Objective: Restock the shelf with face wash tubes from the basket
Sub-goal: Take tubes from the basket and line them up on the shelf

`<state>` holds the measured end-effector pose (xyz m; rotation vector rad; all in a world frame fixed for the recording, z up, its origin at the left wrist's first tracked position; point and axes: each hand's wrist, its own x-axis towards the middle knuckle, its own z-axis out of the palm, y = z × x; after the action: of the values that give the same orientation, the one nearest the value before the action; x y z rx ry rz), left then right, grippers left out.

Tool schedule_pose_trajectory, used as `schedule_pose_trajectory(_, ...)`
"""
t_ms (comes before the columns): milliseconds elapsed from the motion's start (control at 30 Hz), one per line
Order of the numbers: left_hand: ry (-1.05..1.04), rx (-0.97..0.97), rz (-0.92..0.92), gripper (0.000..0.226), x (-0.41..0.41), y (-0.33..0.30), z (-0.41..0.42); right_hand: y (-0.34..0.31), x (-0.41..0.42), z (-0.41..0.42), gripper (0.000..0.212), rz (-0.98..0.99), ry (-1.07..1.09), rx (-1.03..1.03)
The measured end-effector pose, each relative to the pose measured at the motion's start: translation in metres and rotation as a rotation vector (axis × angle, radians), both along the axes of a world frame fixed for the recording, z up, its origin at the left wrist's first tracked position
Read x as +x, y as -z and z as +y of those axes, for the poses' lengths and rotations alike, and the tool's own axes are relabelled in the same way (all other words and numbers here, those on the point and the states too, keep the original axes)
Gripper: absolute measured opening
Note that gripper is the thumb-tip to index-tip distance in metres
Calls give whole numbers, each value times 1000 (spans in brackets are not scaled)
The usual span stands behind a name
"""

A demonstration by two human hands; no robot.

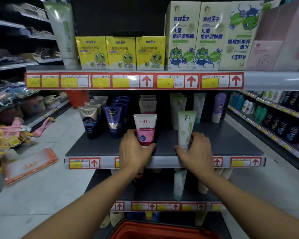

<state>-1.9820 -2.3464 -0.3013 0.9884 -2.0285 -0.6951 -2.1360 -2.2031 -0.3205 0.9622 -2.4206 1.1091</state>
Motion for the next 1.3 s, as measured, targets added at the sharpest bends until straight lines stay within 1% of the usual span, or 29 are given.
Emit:
schedule_pose_trajectory(33,-2,4,-21,64,1,1,-2,1,-1,0,39,17,19,38)
schedule_pose_trajectory(100,-17,29,-57,60,1,-1,-7,0,-8,-4,37,8,36,101)
schedule_pose_trajectory(300,-22,114,-135,60,-14,-15,-22,-19,-31,-25,48,-225,39,222)
schedule_pose_trajectory(433,8,135,-186,62,-27,-18,-30,-28,-39,-35,54,-282,63,278)
schedule_pose_trajectory(600,13,137,-209,63,-46,-20,-36,-33,-51,-45,62,-247,84,314)
schedule_pose_trajectory(767,49,95,-133,61,-52,-5,-34,-17,-61,-49,67,-127,37,292)
schedule_pose_trajectory(867,27,69,-95,64,-52,-2,-37,-14,-61,-49,59,-105,16,306)
schedule_pose_trajectory(967,33,80,-92,56,-52,-1,-38,-14,-63,-48,46,-117,-8,279)
schedule_pose_trajectory(1033,34,81,-95,53,-51,0,-38,-12,-65,-47,43,-122,-18,272)
schedule_pose_trajectory(1300,6,78,-95,63,-49,-2,-36,-13,-66,-48,49,-128,-44,287)
